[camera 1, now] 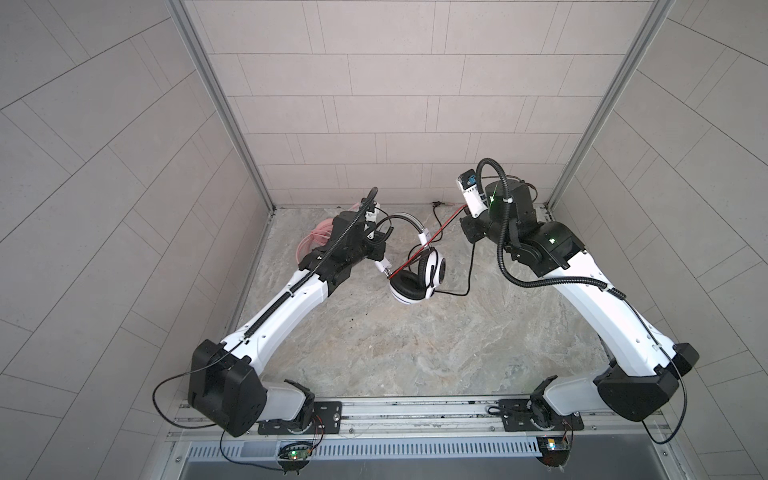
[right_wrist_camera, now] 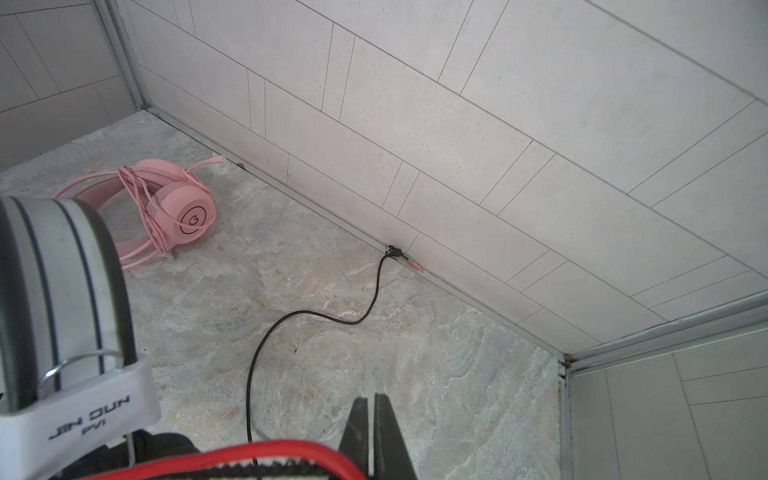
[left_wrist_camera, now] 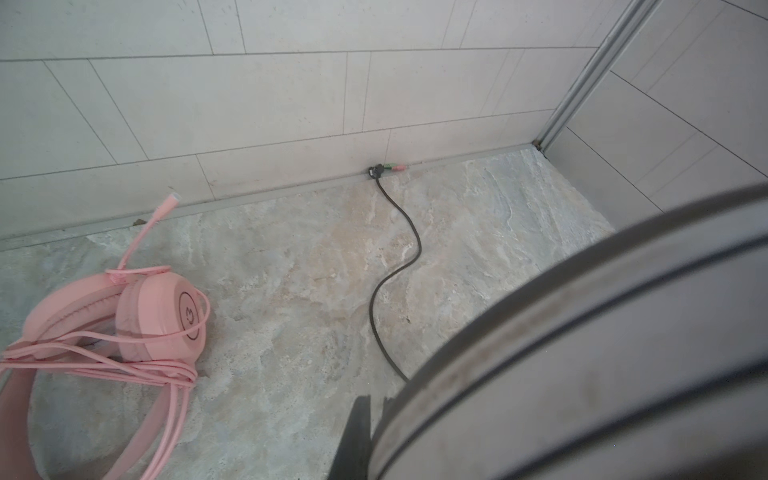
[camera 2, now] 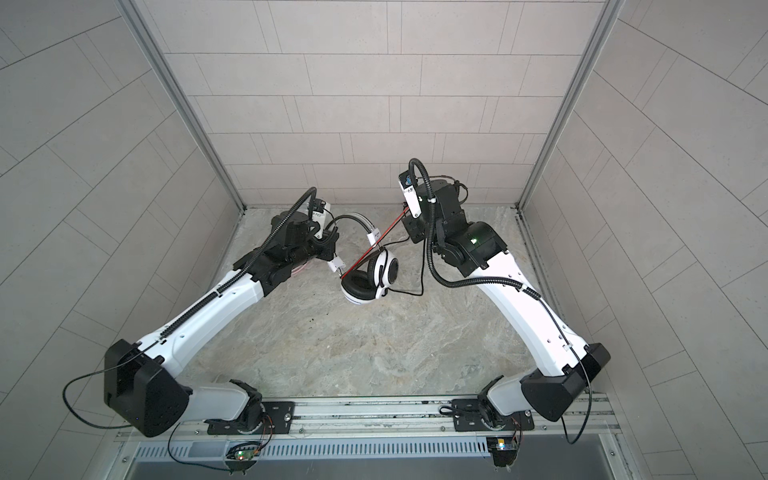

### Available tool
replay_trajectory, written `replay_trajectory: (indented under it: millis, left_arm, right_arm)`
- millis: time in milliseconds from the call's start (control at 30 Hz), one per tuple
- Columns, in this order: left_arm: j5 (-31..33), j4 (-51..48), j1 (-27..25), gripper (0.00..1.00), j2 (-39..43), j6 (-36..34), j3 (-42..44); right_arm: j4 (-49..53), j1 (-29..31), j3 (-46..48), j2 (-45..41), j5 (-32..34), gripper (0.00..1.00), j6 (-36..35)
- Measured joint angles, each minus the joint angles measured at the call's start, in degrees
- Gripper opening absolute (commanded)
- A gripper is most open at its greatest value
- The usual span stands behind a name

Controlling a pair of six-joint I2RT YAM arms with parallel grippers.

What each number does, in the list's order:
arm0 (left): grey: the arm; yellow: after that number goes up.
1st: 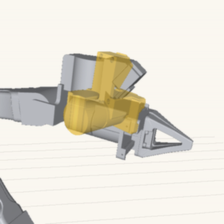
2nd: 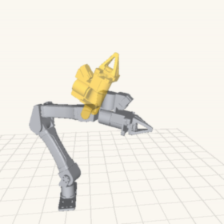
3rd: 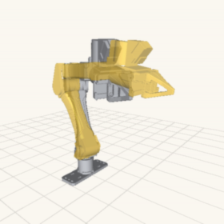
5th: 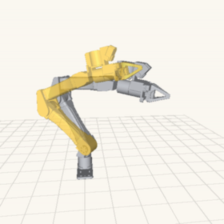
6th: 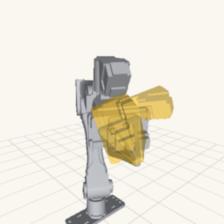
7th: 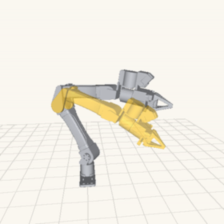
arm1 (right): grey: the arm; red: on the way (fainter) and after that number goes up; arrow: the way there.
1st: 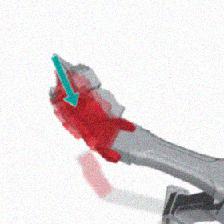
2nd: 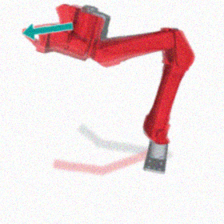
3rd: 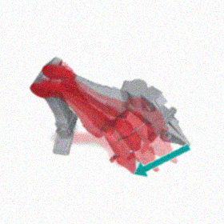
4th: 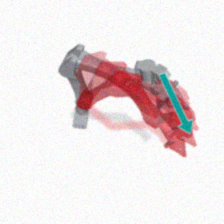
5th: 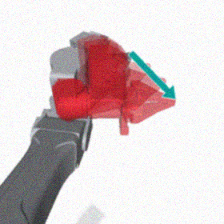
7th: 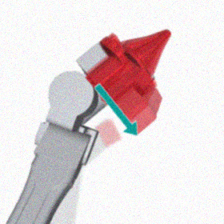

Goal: Wrap the headphones
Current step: 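Lower the right gripper beside the headset, laying the cable loop on it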

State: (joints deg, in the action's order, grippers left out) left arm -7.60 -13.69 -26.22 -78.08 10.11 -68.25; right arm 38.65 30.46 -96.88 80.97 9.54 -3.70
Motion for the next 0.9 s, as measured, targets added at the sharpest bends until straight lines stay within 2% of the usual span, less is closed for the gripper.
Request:
replay_trajectory:
  millis: [167, 467, 567, 900]
  left_arm:
    - [-5.2, -1.2, 1.0, 0.00, 0.0, 2.1, -0.7]
    - [-14.2, 0.5, 4.3, 0.00, 0.8, 8.7, -1.0]
    - [-15.2, 0.8, 5.0, 0.00, 0.8, 9.8, -1.0]
    - [-22.7, 3.1, 6.1, 0.00, 0.4, 15.0, -1.6]
  right_arm:
    - [-1.4, -4.0, 4.9, 0.0, -4.7, 0.07, 2.8]
    - [-5.1, -5.0, 12.2, -1.1, -9.2, 0.07, 6.6]
    - [-5.6, -5.5, 14.3, -2.3, -10.1, 0.07, 7.6]
    - [-9.8, -8.8, 16.7, -2.8, -16.5, 0.13, 10.8]
